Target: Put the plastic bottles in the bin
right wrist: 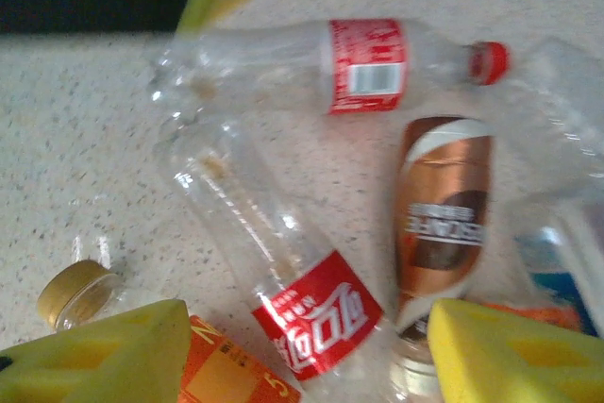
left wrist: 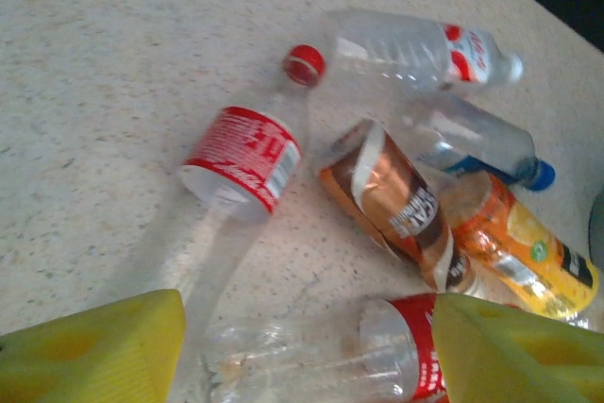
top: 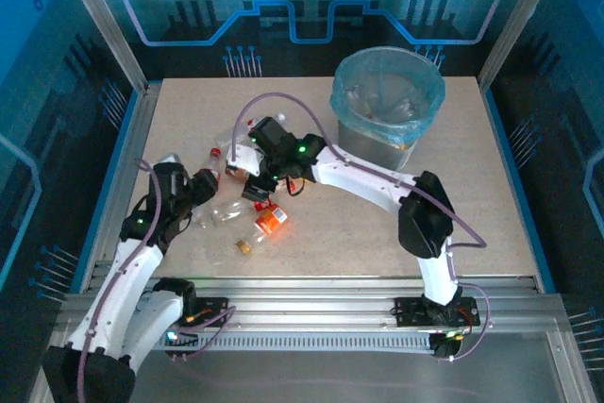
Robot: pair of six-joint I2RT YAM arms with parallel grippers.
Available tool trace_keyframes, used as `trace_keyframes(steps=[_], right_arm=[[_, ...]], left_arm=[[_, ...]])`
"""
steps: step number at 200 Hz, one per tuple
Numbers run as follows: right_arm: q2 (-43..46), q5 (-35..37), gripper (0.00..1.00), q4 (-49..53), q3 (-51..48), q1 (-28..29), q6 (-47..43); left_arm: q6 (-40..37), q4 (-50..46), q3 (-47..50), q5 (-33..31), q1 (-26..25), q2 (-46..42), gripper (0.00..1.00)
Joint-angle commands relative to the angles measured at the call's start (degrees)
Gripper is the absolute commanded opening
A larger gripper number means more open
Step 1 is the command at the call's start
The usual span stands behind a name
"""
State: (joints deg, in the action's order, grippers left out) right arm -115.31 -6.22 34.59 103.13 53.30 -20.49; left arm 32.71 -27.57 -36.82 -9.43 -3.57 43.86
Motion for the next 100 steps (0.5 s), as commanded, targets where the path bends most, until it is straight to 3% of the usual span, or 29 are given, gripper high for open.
trace_keyframes(steps=[1, 36, 100], right_arm=[[-3.88, -2.62, 0.71, 5.00, 3.58, 1.53, -9.45], [-9.50, 3.39, 0.74, 5.93, 6.95, 5.54, -15.58], [-17.67, 6.79, 0.78, 7.15, 15.85, 8.56, -18.75]], left_arm=[[2.92, -1.03, 0.99, 2.44, 2.19, -2.47, 0.71], [2.57, -1.43, 1.22, -0.02, 2.22, -4.03, 0.71], [1.48, -2.38, 1.74, -5.91, 2.42, -6.81, 0.74]])
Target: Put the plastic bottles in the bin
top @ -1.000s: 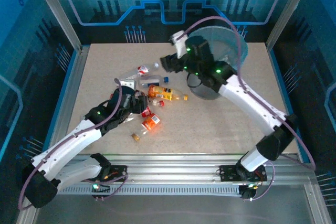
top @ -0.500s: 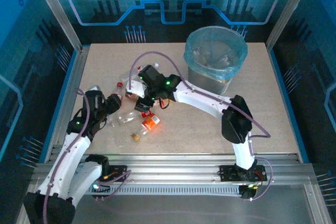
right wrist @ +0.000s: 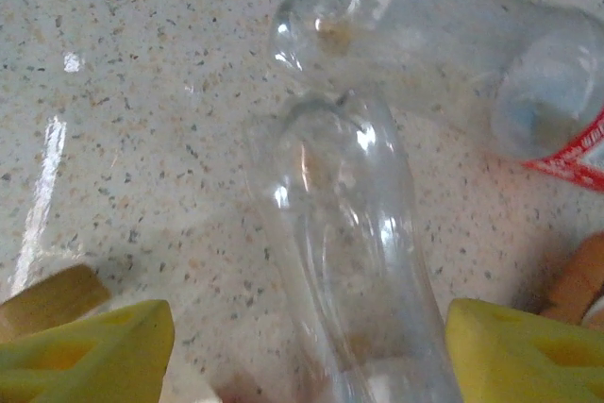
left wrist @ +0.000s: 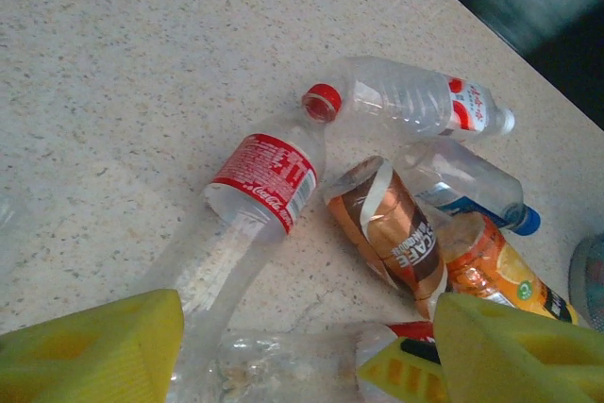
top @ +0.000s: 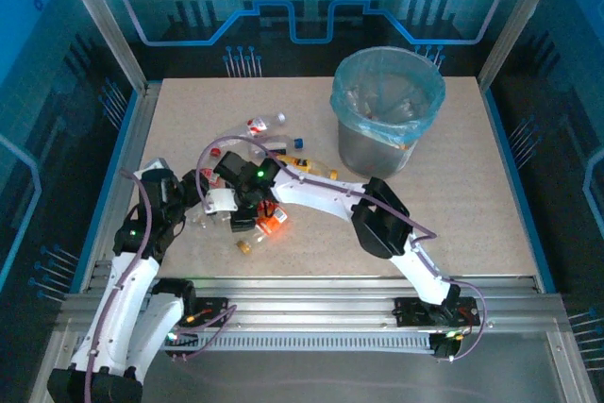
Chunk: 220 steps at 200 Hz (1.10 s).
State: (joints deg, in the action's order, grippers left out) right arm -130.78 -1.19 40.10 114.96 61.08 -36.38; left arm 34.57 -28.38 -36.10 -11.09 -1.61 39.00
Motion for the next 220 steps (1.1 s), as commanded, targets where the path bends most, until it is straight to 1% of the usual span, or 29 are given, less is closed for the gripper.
trace_keyframes(steps=[1, 5, 29, 53, 76, 89, 96, 127, 174, 183, 195, 213, 220], right_arm=[[-2.20, 1.74, 0.78, 1.69, 4.12, 0.83, -2.93], [-3.84, 1.76, 0.78, 1.86, 4.65, 0.89, -3.11], [-6.38, 1.41, 0.79, 3.04, 6.88, 1.05, -4.15], [-7.60, 1.63, 0.79, 3.47, 7.56, 1.06, -4.75], [-8.48, 1.83, 0.79, 2.98, 7.73, 1.13, -5.09], [-9.13, 2.04, 0.79, 2.97, 8.45, 1.15, -5.02], [-9.54, 2.03, 0.79, 2.93, 8.85, 1.19, -5.10], [-11.83, 2.46, 0.79, 3.27, 10.85, 1.23, -5.76], [-13.61, 3.91, 0.76, 3.81, 13.78, 1.68, -7.39], [-13.42, 3.62, 0.73, 3.81, 14.04, 1.67, -7.39], [-12.67, 2.87, 0.65, 4.07, 14.25, 1.67, -7.30], [-11.06, 2.22, 0.57, 4.33, 13.88, 1.68, -7.21], [-10.25, 2.20, 0.55, 4.55, 13.68, 1.67, -7.35]], left_arm=[[-0.38, -1.58, 1.03, -4.40, 0.46, -2.02, 0.74], [-0.37, -1.78, 1.03, -5.11, 0.54, -2.51, 0.74], [-0.29, -3.53, 1.03, -11.86, 0.83, -6.20, 0.77], [-0.68, -5.21, 1.28, -19.20, 0.83, -10.56, 0.86], [-0.86, -5.89, 2.22, -22.77, 0.77, -14.46, 0.89], [-0.47, -5.79, 3.05, -22.79, 0.82, -16.51, 0.94], [-0.46, -5.42, 3.62, -22.25, 0.85, -17.52, 0.95], [0.57, -5.60, 5.07, -20.71, 0.87, -19.80, 0.95], [0.50, -5.68, 5.08, -18.97, 0.82, -20.01, 0.94], [0.55, -5.58, 5.07, -18.88, 0.82, -19.98, 0.94], [0.52, -5.28, 5.07, -18.62, 0.85, -20.05, 0.94], [0.48, -5.03, 4.91, -18.35, 0.86, -20.02, 0.94], [0.41, -5.07, 4.74, -18.18, 0.86, -20.02, 0.94]])
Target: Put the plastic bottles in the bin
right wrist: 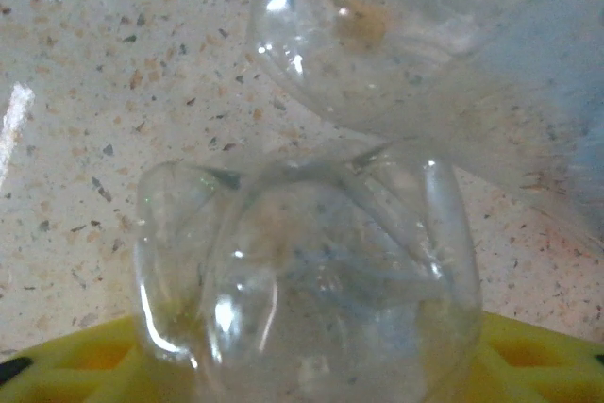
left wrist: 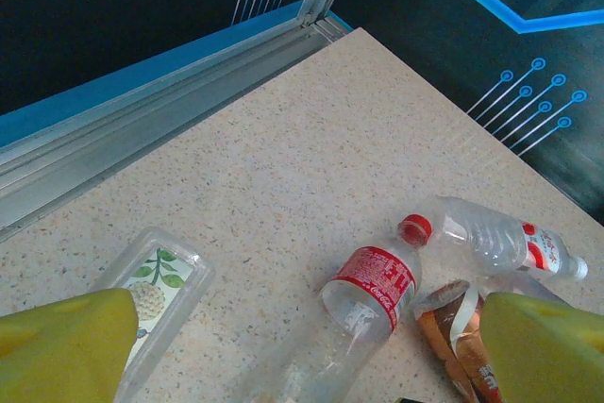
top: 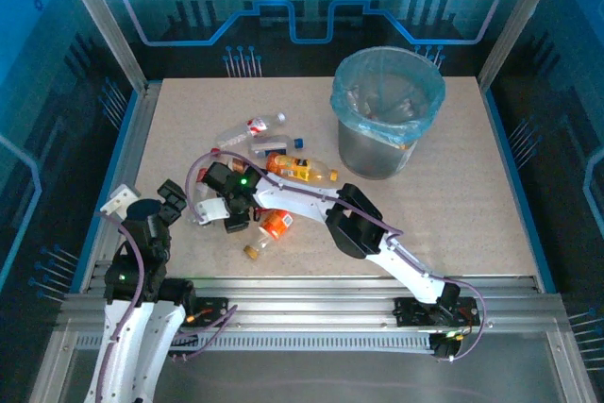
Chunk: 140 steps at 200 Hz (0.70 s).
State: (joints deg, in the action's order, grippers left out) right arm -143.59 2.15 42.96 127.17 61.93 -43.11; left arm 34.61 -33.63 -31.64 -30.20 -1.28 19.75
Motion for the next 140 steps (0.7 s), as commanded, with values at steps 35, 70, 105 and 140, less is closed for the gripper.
trace_keyframes(steps=[35, 70, 105, 140], right_arm=[[7.96, -1.64, 0.50, 1.34, -0.84, 0.82, -0.79], [15.57, -4.71, 0.49, 0.00, -4.08, -0.08, 0.97], [23.32, -6.88, 0.46, -1.72, -5.62, -2.19, 4.97], [33.82, -11.43, 0.44, -6.00, -7.72, -6.42, 14.42]], left_arm=[[0.37, 0.23, -0.95, 1.11, 0.50, -0.71, 0.93], [0.90, 0.25, -3.43, 1.59, 0.49, -0.59, 0.90], [-0.29, 1.09, -7.94, 5.06, 0.55, 1.42, 0.88], [-2.03, 3.49, -13.16, 12.65, 0.36, 7.34, 0.83]])
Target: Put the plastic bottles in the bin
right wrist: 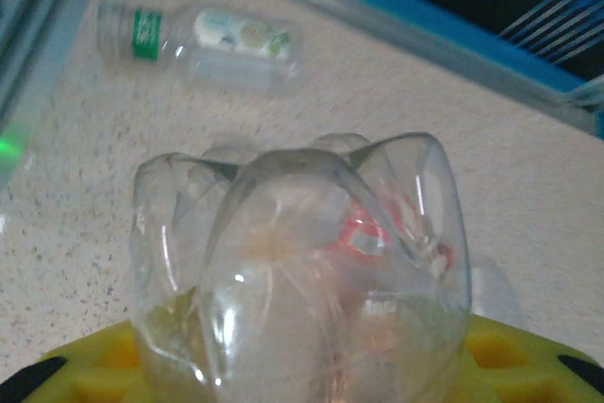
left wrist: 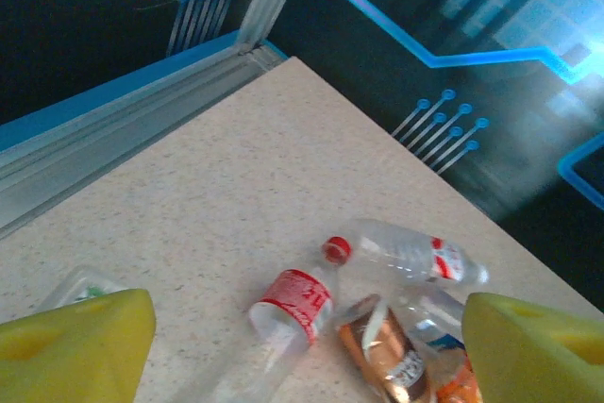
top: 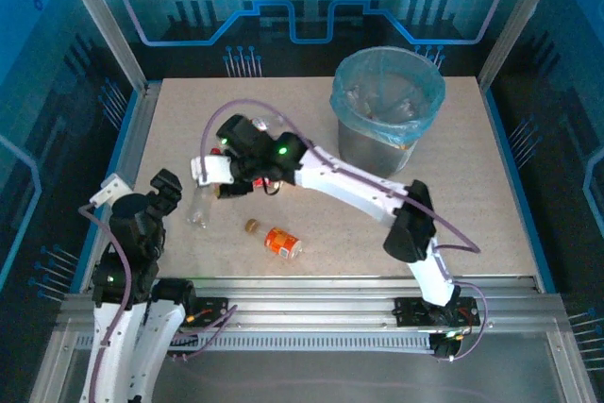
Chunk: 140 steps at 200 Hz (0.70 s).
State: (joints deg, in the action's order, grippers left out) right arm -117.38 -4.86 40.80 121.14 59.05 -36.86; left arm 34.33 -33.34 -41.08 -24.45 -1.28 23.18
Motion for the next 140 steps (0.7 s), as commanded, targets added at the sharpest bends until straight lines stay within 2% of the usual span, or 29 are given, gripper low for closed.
trace_keyframes(steps=[1, 21, 34, 48, 69, 91, 118, 140], right_arm=[[8.00, -4.44, 0.44, -4.08, -1.82, -3.69, 8.41], [14.64, -4.24, 0.42, -9.32, -5.22, -6.49, 14.59], [18.71, -4.35, 0.41, -12.79, -7.63, -8.67, 18.42], [22.72, -2.00, 0.40, -17.20, -10.17, -10.92, 21.50], [26.96, 6.42, 0.39, -22.73, -13.03, -14.68, 25.53], [29.30, 12.51, 0.38, -26.73, -14.83, -19.93, 30.38], [30.48, 18.69, 0.37, -32.56, -17.50, -25.03, 33.62], [28.84, 24.53, 0.37, -33.60, -17.07, -28.02, 35.09]], left_arm=[[-1.78, 3.25, -3.82, 7.24, 0.33, 4.03, 0.83], [-2.22, 5.24, -6.67, 12.70, -0.63, 8.70, 0.78], [-2.76, 6.06, -8.46, 12.94, -3.29, 11.57, 0.76], [-4.29, 7.79, -9.43, 9.54, -8.03, 13.40, 0.76], [-6.59, 12.28, -10.33, 4.89, -15.71, 16.26, 0.74], [-10.12, 15.56, -14.15, 3.38, -24.45, 22.61, 0.74], [-19.15, 17.18, -20.82, 0.69, -36.40, 31.44, 0.75], [-23.35, 18.02, -24.39, 2.14, -42.07, 36.84, 0.76]])
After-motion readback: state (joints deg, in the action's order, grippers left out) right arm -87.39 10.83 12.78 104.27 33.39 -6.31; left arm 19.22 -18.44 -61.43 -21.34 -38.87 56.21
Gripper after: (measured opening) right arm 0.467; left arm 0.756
